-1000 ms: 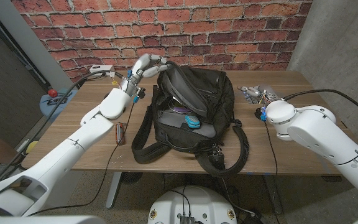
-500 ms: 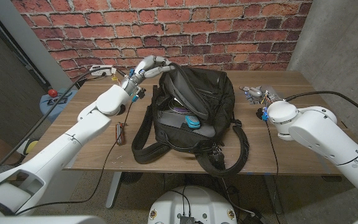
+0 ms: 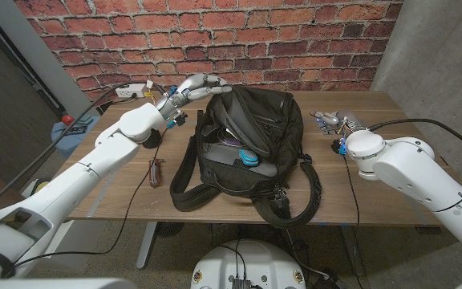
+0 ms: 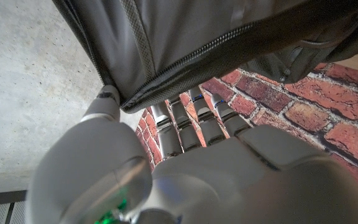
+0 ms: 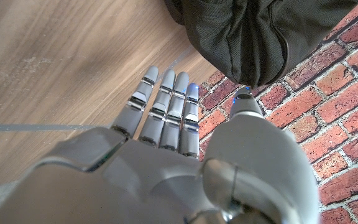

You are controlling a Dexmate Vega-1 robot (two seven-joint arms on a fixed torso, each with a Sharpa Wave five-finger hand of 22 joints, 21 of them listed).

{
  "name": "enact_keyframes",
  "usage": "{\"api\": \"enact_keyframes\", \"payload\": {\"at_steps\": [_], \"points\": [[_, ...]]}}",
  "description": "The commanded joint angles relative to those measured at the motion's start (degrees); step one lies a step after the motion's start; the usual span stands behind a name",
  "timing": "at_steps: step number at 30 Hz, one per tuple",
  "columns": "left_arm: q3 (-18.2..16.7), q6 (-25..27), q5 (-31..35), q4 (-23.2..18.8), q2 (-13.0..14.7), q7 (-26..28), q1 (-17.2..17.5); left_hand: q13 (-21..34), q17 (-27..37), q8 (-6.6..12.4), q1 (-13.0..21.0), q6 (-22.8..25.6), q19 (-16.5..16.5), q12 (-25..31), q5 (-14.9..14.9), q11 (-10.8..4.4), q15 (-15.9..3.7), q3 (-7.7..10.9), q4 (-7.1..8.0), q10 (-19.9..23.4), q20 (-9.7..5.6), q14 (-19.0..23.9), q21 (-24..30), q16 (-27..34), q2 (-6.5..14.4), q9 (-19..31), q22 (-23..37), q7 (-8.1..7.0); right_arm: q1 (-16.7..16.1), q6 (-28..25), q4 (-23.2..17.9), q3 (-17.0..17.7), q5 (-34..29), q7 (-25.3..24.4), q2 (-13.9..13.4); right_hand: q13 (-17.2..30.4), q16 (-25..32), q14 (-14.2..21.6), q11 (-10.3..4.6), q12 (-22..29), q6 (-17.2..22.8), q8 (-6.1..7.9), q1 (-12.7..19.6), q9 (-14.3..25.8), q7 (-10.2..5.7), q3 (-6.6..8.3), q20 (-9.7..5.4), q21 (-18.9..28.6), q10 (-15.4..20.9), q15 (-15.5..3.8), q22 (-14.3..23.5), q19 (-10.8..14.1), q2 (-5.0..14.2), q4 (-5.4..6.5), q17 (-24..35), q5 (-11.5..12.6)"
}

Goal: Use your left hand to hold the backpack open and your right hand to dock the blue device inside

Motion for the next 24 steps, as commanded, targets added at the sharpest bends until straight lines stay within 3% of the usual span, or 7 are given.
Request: {"api": "enact_keyframes", "payload": {"at_steps": [1, 11, 15, 19, 24], "points": [[1.2, 1.9, -1.2, 0.2, 2.0, -6.9, -2.7, 0.1, -0.2, -0.28, -0.3, -0.3, -0.3, -0.5, 0.1, 0.24, 0.22, 0.18, -0.48, -0.7, 0.11, -0.6, 0.1, 0.2, 0.4, 0.2, 0.2, 0.05, 0.0, 1.0, 0.7, 0.2, 0.5, -0.3, 0.4, 0.1, 0.0, -0.1, 0.30, -0.2, -0.3, -0.12, 0.2, 0.0, -0.13, 0.07, 0.12, 0.3, -0.1, 0.01, 0.2, 0.3, 0.45, -0.42, 0.2, -0.1], [1.7, 1.9, -1.6, 0.6, 2.3, -9.5, -4.1, -0.1, -1.0, -0.86, -0.9, -1.2, -1.0, -1.7, 0.1, 0.88, 0.62, 0.19, -0.59, -2.1, 0.38, -1.9, 0.2, 0.4, 0.5, 0.2, 0.2, -0.01, 0.4, 0.6, 0.3, 0.2, 0.6, -0.8, 0.1, 0.1, 0.0, 0.1, 0.23, -0.3, -0.2, -0.11, 0.3, 0.0, -0.25, 0.09, 0.16, 0.3, -0.1, -0.02, 0.2, 0.3, 0.51, -0.50, 0.3, -0.1], [2.2, 1.8, -2.4, 1.0, 2.3, -11.7, -5.0, -0.7, -2.0, -3.55, -3.3, -6.3, -2.5, -4.5, -0.5, 2.91, 1.87, -0.91, -0.23, -5.8, 0.96, -5.2, 0.2, 0.5, -0.4, 0.2, 0.1, 0.07, 0.3, 0.4, 0.2, 0.3, 0.7, -1.0, 0.1, 0.1, 0.0, 0.1, 0.23, -0.3, -0.2, -0.11, 0.3, 0.0, -0.24, 0.04, 0.20, 0.3, -0.2, 0.01, 0.2, 0.3, 0.42, -0.53, 0.3, -0.1], [2.5, 2.2, -3.0, 0.8, 2.5, -12.9, -5.3, -1.0, -2.9, -6.25, -4.9, -11.3, -3.4, -6.3, -0.5, 3.98, 2.95, -1.67, -0.07, -8.2, 1.38, -7.5, 0.2, 0.6, -1.0, 0.1, 0.1, 0.91, 0.0, 0.4, 0.2, 0.4, 0.8, -1.3, 0.3, 0.2, 0.0, 0.1, 0.20, -0.3, -0.2, -0.11, 0.4, 0.0, -0.24, 0.08, 0.27, 0.3, 0.0, -0.06, 0.2, 0.3, 0.46, -0.62, 0.4, -0.1], [2.2, 2.9, -2.9, 0.0, 2.9, -12.4, -4.7, -1.5, -3.6, -8.28, -5.6, -14.8, -4.1, -7.9, -0.3, 5.31, 3.46, -1.99, -0.19, -10.3, 1.60, -9.7, 0.3, 0.5, -1.2, 0.1, 0.1, 1.36, -0.1, 0.6, 0.5, 0.4, 1.0, -1.3, 0.4, 0.2, -0.1, 0.0, 0.13, -0.3, -0.2, -0.12, 0.2, 0.0, -0.22, 0.05, 0.23, 0.3, -0.1, -0.12, 0.2, 0.2, 0.50, -0.56, 0.4, -0.2]]}}
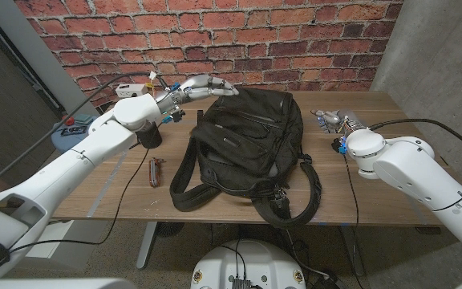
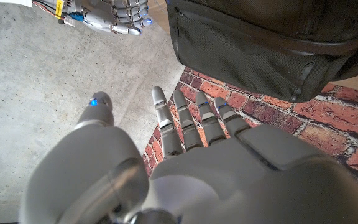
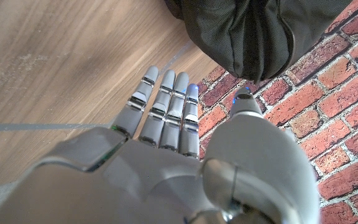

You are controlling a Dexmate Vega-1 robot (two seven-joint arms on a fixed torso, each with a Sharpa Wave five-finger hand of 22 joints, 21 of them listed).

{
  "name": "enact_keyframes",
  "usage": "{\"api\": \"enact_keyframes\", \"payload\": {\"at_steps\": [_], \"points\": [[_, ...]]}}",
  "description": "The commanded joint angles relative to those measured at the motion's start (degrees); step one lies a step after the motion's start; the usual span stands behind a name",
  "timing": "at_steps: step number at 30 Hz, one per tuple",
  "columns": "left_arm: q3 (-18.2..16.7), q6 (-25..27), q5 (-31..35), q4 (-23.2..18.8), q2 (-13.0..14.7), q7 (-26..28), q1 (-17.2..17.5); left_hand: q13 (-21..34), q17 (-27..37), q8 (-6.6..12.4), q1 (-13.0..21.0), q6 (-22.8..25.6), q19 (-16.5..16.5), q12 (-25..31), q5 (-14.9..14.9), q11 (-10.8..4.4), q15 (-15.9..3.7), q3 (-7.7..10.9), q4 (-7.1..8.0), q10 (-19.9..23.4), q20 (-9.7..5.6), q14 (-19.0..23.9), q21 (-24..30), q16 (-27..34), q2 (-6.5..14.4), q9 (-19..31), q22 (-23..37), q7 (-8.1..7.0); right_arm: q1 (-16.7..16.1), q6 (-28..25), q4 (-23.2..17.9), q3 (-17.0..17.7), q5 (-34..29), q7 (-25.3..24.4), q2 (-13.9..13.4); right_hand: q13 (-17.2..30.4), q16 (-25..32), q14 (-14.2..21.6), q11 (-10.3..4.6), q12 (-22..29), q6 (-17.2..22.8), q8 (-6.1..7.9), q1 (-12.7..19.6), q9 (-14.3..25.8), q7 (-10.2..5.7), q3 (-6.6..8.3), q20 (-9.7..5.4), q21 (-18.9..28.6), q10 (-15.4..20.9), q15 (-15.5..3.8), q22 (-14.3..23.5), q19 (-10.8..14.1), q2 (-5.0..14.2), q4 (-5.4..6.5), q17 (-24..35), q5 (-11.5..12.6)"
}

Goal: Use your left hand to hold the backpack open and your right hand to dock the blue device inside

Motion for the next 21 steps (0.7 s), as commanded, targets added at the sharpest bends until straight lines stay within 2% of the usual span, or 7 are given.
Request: {"api": "enact_keyframes", "payload": {"at_steps": [1, 6, 9, 21], "points": [[0.2, 1.1, -0.7, -0.9, 0.8, -1.9, -0.3, -0.2, -0.5, -1.57, -0.2, -2.9, -0.7, -1.1, 0.2, 0.62, 0.45, -0.31, -0.21, -1.5, 0.21, -1.3, 0.3, 0.3, 0.3, 0.1, 0.1, 0.34, -0.3, 0.0, 0.2, 0.1, 0.4, -0.3, 0.2, 0.2, -0.1, 0.0, 0.00, 0.0, 0.0, -0.12, 0.3, 0.0, -0.01, -0.18, 0.29, 0.3, 0.0, -0.05, 0.2, 0.3, 0.47, -0.38, 0.1, -0.2], [-0.3, 1.6, -1.0, -1.8, 1.2, -0.9, 0.8, -0.7, -1.1, -3.25, -0.7, -5.7, -1.2, -2.6, 0.3, 1.58, 0.89, -0.46, -0.29, -3.5, 0.35, -3.1, 0.4, 0.2, 0.4, 0.1, 0.1, 0.11, 0.1, 0.6, 0.9, -0.2, 0.2, -0.1, 0.2, 0.2, -0.1, 0.1, 0.01, -0.1, 0.0, -0.13, 0.3, 0.0, 0.00, -0.21, 0.27, 0.3, 0.0, 0.03, 0.2, 0.3, 0.47, -0.37, 0.1, -0.2], [-0.7, 2.2, -1.4, -2.6, 1.4, 0.0, 1.9, -1.0, -1.5, -4.46, -1.1, -7.8, -1.3, -3.6, 0.2, 1.74, 0.99, -0.53, -0.29, -4.6, 0.41, -4.1, 0.5, 0.3, 0.5, 0.0, 0.1, -0.54, 0.4, 1.1, 1.4, -0.5, 0.1, 0.1, 0.3, 0.2, -0.1, 0.0, 0.00, -0.1, -0.1, -0.15, 0.3, 0.0, -0.05, -0.20, 0.25, 0.3, 0.0, -0.02, 0.2, 0.2, 0.52, -0.37, 0.2, -0.2], [-2.3, 3.1, -1.8, -5.4, 2.0, 3.9, 5.3, -2.1, -2.6, -5.90, -1.1, -9.5, -1.4, -5.9, 0.2, 2.38, 1.78, -0.35, -0.57, -7.6, 0.79, -6.5, 0.6, 0.1, 1.0, -0.1, 0.1, -1.01, 0.3, 4.4, 3.3, -0.5, -0.6, 0.8, 0.2, 0.0, -0.5, -0.6, -0.03, -0.5, -0.4, -0.27, 0.3, 0.0, -0.14, -0.25, 0.29, 0.4, -0.3, 0.22, 0.2, 0.5, 0.38, -0.49, 0.1, -0.3]]}}
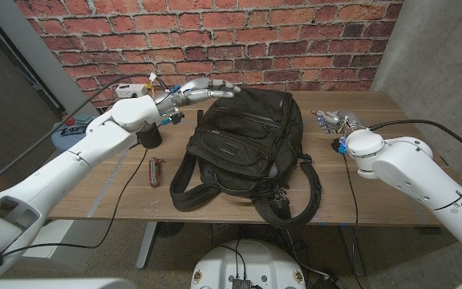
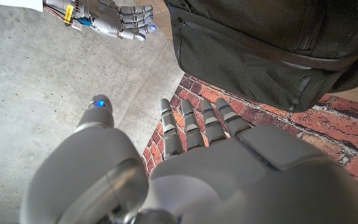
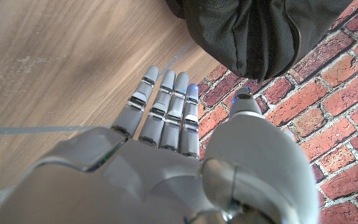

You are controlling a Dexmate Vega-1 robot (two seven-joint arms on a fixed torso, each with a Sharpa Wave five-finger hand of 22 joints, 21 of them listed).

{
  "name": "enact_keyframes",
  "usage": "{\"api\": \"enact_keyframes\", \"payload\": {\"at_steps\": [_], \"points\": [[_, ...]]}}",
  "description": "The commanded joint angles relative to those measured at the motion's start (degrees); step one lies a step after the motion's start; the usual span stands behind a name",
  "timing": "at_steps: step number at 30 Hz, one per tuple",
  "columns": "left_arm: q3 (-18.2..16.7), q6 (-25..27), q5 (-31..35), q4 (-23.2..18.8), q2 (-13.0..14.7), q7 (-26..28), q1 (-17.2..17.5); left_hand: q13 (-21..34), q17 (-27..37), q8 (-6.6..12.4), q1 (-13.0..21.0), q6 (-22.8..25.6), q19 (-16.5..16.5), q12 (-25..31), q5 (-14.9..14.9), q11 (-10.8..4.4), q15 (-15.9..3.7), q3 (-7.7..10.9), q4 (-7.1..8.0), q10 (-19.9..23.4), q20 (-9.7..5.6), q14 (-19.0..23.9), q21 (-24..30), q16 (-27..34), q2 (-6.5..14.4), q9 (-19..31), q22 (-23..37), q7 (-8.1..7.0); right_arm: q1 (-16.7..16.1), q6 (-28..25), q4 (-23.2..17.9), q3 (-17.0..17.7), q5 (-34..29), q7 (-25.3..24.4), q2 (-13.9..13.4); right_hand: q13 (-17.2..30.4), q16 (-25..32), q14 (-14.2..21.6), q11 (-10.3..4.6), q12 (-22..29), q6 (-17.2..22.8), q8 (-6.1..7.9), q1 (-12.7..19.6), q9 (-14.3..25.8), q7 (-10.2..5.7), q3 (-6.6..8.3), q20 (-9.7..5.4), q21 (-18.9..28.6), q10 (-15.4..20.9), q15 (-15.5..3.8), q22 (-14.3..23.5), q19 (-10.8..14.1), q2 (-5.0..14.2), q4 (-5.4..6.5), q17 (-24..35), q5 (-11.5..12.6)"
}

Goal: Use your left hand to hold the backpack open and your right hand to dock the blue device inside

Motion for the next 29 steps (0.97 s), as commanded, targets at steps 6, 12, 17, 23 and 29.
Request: {"api": "enact_keyframes", "payload": {"at_steps": [6, 12, 17, 23, 29], "points": [[-1.8, 0.6, -0.5, -2.8, 0.2, 4.4, 3.8, -0.7, -0.7, -1.30, -0.8, -1.8, 0.1, -1.5, 0.1, 0.37, 0.31, 0.38, 0.17, -1.6, 0.05, -1.1, 0.4, 0.2, 1.2, 0.1, 0.2, 0.33, -0.5, 4.1, 2.1, 0.5, -0.5, 1.0, -0.1, -0.3, -0.8, -1.0, -0.18, -1.0, -0.9, -0.41, -0.1, 0.0, -0.47, -0.11, 0.20, 0.3, -1.3, 0.44, 0.2, 0.4, 0.18, -0.28, -0.2, -0.1], [-2.3, 0.4, -0.8, -3.1, -0.5, 6.5, 5.0, -1.4, -1.0, -2.05, -2.8, -2.5, 0.0, -2.3, 0.2, 0.77, 0.81, 0.45, 1.70, -1.9, 0.06, -2.1, 0.5, 0.4, 3.3, 0.1, 0.2, 0.74, -1.1, 5.7, 2.6, 1.3, -0.3, 1.3, -0.3, -0.6, -1.4, -2.0, -0.39, -1.8, -1.3, -0.47, -0.3, 0.0, -0.65, -0.20, 0.10, 0.3, -2.2, 0.76, 0.2, 0.3, 0.10, -0.24, -0.5, -0.1], [-2.6, 0.5, -0.3, -3.6, -0.8, 8.2, 5.7, -1.6, -1.2, -2.50, -3.5, -3.1, 0.0, -2.7, 0.3, 0.71, 0.98, 0.43, 2.15, -2.3, 0.07, -2.4, 0.5, 0.4, 3.9, 0.1, 0.2, 0.88, -1.6, 7.2, 3.2, 1.8, -0.1, 1.8, -0.4, -0.9, -1.7, -2.2, -0.20, -2.6, -1.6, -0.50, -0.3, 0.0, -0.90, -0.23, 0.13, 0.3, -3.4, 0.96, 0.2, 0.3, 0.00, -0.27, -0.8, -0.2], [-2.5, 0.9, -0.5, -3.7, -1.3, 9.0, 6.1, -2.3, -1.9, -3.72, -4.1, -4.9, 0.1, -3.9, 0.5, 0.94, 1.21, 0.58, 2.29, -3.6, 0.07, -3.2, 0.6, 0.3, 4.5, 0.0, 0.2, 0.75, -1.4, 8.2, 4.0, 2.0, 0.1, 2.3, -0.6, -1.1, -2.0, -2.5, -0.28, -3.1, -2.0, -0.55, -0.4, 0.0, -1.02, -0.24, 0.01, 0.2, -3.9, 0.96, 0.2, 0.2, 0.08, -0.21, -1.1, -0.2], [-1.9, 0.9, -0.7, -2.5, -2.8, 9.6, 5.8, -3.3, -3.0, -5.60, -4.3, -8.1, 0.1, -5.5, 0.7, 1.91, 1.56, 0.91, 1.92, -5.4, 0.05, -4.7, 0.6, 0.0, 5.1, -0.1, 0.1, 0.29, -0.8, 9.9, 5.9, 1.7, 0.1, 2.4, 0.4, -1.3, -2.1, -2.6, -0.38, -3.4, -2.1, -0.53, -0.5, 0.0, -0.99, -0.23, -0.05, 0.2, -3.9, 0.99, 0.2, 0.2, 0.16, -0.17, -1.2, -0.2]]}}
